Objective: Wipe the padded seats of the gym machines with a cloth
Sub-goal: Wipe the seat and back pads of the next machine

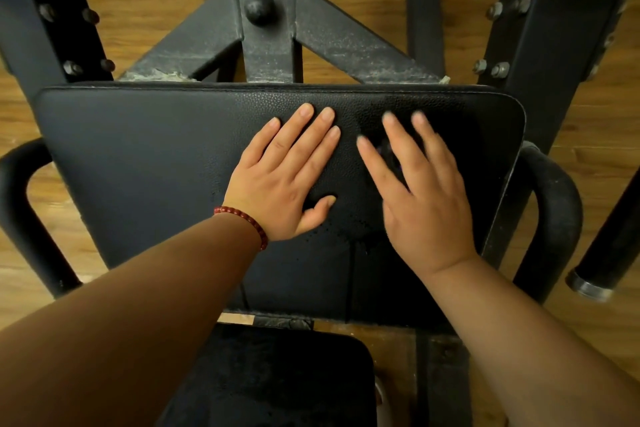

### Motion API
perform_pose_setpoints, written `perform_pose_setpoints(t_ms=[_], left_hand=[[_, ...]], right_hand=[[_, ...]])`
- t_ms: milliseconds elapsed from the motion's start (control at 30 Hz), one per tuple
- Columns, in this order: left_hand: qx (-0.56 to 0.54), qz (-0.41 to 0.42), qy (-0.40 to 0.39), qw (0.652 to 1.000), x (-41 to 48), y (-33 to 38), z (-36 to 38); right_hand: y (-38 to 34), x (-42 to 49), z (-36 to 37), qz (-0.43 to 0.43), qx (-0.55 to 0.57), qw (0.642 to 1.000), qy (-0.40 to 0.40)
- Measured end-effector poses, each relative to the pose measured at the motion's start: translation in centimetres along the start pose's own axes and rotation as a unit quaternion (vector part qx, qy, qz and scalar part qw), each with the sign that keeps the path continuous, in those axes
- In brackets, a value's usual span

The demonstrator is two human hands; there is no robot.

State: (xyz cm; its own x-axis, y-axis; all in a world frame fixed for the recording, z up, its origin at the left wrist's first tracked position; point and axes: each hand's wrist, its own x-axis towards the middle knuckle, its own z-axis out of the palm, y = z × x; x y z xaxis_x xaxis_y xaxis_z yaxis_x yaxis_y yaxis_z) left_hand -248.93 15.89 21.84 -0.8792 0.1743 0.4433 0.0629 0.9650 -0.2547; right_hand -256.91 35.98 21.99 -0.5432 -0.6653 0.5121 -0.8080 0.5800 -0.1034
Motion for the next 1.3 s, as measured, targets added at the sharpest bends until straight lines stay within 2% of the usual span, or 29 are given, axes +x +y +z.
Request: perform_pose_setpoints(t_ms=[100, 300, 467, 600, 767, 833, 1000, 1167, 1233, 1300], left_hand=[[0.001, 0.000, 0.001, 1.000, 0.0, 0.0, 0.0], [0.003, -0.002, -0.010, 1.000, 0.0, 0.0, -0.1], [0.005, -0.003, -0.011, 1.000, 0.0, 0.0, -0.1], [0.003, -0.001, -0.002, 1.000, -0.1, 0.1, 0.0], [0.004, -0.002, -0.003, 1.000, 0.0, 0.0, 0.0], [0.007, -0.001, -0.003, 1.000, -0.1, 0.0, 0.0], [0.012, -0.001, 0.002, 1.000, 0.0, 0.1, 0.1], [0.015, -0.001, 0.002, 1.000, 0.1, 0.2, 0.1], [0.013, -0.001, 0.002, 1.000, 0.1, 0.2, 0.1], [0.012, 0.002, 0.002, 1.000, 0.1, 0.1, 0.1]], right_hand=[[0.5, -2.8, -0.4, 0.000, -0.010, 0.999, -0.032], [-1.6, 4.5, 0.4, 0.014, 0.022, 0.998, 0.056], [-0.7, 3.9, 0.2, -0.007, -0.002, 0.999, 0.034], [1.3, 0.2, -1.2, 0.095, -0.013, 0.995, 0.042], [-0.3, 2.7, -0.4, 0.181, 0.023, 0.976, 0.116], [-1.3, 3.0, 0.2, 0.162, 0.042, 0.979, 0.115], [2.0, 1.7, -0.8, 0.000, 0.018, 0.999, 0.048], [2.1, 2.9, -1.0, 0.136, 0.021, 0.985, 0.106], [0.2, 2.3, -0.3, 0.089, 0.043, 0.991, 0.086], [-0.8, 1.3, 0.4, 0.001, 0.050, 0.998, 0.036]])
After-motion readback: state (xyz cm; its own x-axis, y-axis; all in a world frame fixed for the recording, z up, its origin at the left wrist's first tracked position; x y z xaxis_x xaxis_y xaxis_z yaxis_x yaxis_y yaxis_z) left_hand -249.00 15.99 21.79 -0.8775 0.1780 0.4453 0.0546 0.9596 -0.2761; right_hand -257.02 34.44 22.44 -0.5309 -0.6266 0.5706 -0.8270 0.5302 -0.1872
